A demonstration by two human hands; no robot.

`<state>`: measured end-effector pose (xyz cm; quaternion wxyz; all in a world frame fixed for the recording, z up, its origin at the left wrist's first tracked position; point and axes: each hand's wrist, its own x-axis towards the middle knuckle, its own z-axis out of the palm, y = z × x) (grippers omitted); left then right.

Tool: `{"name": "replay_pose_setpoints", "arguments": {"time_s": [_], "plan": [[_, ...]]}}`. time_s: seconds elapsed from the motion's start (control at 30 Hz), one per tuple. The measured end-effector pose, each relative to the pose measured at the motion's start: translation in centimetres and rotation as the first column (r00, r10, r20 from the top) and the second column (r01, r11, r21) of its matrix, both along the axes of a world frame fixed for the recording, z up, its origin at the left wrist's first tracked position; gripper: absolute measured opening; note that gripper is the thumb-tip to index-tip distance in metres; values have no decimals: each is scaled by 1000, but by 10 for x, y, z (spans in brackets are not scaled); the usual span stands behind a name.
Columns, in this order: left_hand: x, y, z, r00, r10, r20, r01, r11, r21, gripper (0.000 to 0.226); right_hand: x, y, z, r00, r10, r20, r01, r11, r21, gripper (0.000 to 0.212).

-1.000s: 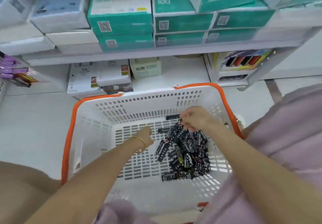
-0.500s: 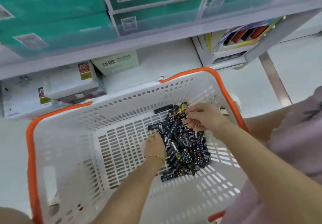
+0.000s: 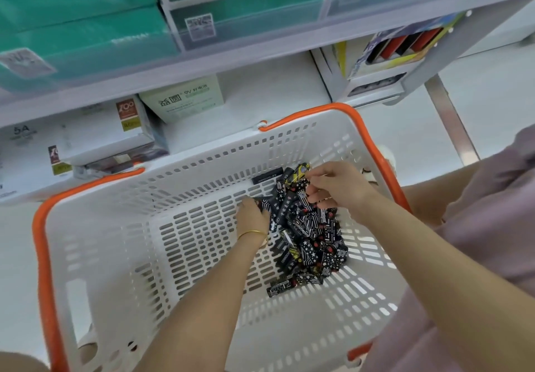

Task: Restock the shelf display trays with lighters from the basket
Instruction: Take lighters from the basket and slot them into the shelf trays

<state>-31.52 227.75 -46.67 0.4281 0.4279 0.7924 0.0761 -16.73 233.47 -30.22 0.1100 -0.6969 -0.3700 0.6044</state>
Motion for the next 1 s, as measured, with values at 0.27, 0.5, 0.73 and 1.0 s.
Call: {"name": "replay_pose_setpoints", "arguments": {"time_s": [0.27,0.5,0.73,1.0], "plan": [[32,8,-3,981,-24,195,33,999,-40,66,5,1,-6,999,-37,35,37,999,-2,15],[31,17,-7,954,-3,300,18,999,-50,87,4,0,-5,998,-66,22,66,998,-22,14],[34,19,-3,923,86,376,-72,996,-51,77,-2,1,-6,997,-70,11,70,997,-17,13],[44,12,4,874,143,464,-88,986,-139,70,-1,0,-8,997,-70,18,70,997,-13,14]]}}
